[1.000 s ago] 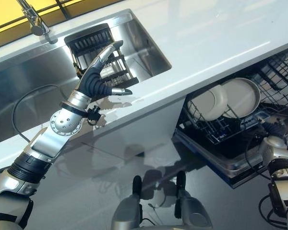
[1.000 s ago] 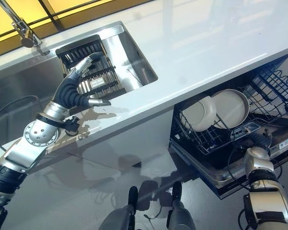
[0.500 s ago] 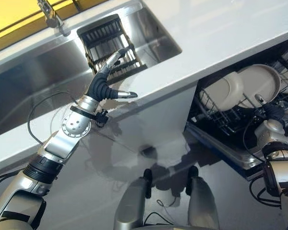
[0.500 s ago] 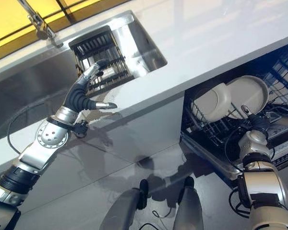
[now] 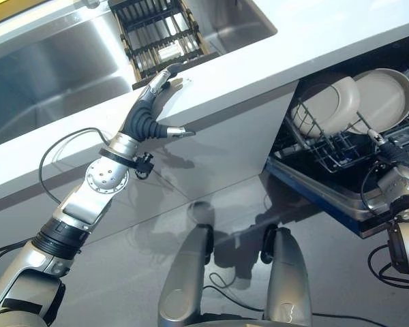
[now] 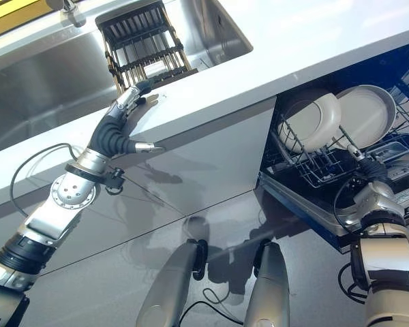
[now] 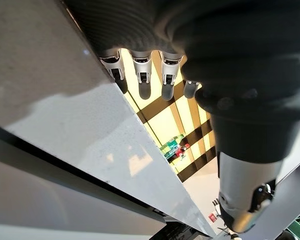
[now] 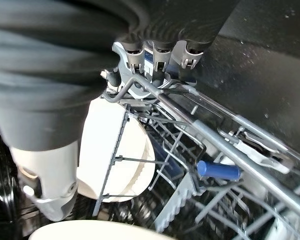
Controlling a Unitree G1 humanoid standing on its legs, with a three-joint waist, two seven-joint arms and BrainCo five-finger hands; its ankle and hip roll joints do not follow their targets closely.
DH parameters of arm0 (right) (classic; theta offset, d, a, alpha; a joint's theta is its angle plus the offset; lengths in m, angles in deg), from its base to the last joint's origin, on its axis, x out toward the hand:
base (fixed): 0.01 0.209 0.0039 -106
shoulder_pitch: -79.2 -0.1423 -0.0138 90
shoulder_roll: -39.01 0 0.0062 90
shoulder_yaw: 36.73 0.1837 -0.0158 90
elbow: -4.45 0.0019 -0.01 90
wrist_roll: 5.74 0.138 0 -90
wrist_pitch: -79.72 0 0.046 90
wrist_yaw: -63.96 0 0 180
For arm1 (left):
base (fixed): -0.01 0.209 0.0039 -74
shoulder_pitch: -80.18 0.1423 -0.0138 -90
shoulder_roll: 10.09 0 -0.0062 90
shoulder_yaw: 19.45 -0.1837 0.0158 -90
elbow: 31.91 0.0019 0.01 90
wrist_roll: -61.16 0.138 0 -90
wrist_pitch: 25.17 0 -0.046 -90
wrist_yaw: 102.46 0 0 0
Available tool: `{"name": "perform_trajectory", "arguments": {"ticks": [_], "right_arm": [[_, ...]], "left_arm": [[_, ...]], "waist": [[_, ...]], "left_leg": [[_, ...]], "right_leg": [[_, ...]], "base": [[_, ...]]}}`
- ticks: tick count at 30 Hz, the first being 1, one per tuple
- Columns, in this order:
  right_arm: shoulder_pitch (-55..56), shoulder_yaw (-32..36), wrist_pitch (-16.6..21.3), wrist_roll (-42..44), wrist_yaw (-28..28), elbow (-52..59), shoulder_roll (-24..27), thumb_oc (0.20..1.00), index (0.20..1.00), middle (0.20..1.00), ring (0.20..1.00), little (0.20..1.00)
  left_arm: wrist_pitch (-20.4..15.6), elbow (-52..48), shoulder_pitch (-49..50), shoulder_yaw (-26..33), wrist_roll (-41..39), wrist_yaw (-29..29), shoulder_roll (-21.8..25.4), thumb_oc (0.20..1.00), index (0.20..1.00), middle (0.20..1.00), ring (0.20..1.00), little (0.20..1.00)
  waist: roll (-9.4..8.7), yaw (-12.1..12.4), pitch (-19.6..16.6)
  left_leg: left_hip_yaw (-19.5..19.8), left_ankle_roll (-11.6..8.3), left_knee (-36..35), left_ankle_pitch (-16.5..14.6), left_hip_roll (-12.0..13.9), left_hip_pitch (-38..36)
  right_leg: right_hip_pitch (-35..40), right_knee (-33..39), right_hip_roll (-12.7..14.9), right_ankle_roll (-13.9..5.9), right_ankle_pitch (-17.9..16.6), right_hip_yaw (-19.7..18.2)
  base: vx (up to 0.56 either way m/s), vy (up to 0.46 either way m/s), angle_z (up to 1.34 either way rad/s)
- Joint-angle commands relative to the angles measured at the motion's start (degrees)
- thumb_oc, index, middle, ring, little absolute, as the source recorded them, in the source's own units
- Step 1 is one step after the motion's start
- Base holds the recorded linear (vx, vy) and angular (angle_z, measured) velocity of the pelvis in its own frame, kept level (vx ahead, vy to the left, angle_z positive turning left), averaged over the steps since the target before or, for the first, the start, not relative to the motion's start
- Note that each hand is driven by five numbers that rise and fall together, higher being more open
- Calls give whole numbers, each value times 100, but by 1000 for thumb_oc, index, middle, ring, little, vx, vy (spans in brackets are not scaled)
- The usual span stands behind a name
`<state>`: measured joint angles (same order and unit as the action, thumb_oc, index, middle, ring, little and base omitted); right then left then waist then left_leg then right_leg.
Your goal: Pick up plates and place into dishwasher.
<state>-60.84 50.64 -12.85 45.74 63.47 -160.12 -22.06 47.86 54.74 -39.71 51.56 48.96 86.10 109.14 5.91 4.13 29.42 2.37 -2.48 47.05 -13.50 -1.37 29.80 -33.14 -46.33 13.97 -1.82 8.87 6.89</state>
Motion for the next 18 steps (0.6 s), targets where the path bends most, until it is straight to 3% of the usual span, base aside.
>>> {"name": "perform_trajectory", "arguments": {"ticks": [1, 5, 9, 18], "right_arm": [[-75, -217, -196, 555, -914, -19, -416, 1000, 1000, 1000, 1000, 1000], [-279, -367, 64, 730, -1331, 267, -349, 1000, 1000, 1000, 1000, 1000], [-667, -591, 168, 726, -1296, 553, -209, 1000, 1000, 1000, 1000, 1000], [-1448, -933, -30, 631, -945, 694, 178, 1000, 1000, 1000, 1000, 1000]], "left_arm": [[-119, -380, 148, 365, -241, -41, 136, 1000, 1000, 1000, 1000, 1000], [-214, -317, 217, 487, -371, -135, 271, 1000, 1000, 1000, 1000, 1000], [-262, -323, 261, 582, -427, -220, 354, 1000, 1000, 1000, 1000, 1000], [-358, -362, 311, 743, -690, -334, 609, 1000, 1000, 1000, 1000, 1000]], "waist": [[42, 176, 37], [13, 233, 37], [6, 294, 30], [13, 461, 0]], "left_leg": [[-414, 742, 408, -457, -317, 60], [-379, 728, 365, -391, -322, 116], [-346, 715, 404, -343, -326, 259], [-204, 654, 322, -157, -361, 430]], "right_leg": [[351, -468, -455, 508, 570, 240], [311, -483, -487, 508, 562, 265], [172, -591, -497, 519, 587, 284], [71, -681, -498, 535, 632, 384]], "base": [[19, -62, -1], [18, -74, -2], [14, -94, 2], [46, -95, 2]]}}
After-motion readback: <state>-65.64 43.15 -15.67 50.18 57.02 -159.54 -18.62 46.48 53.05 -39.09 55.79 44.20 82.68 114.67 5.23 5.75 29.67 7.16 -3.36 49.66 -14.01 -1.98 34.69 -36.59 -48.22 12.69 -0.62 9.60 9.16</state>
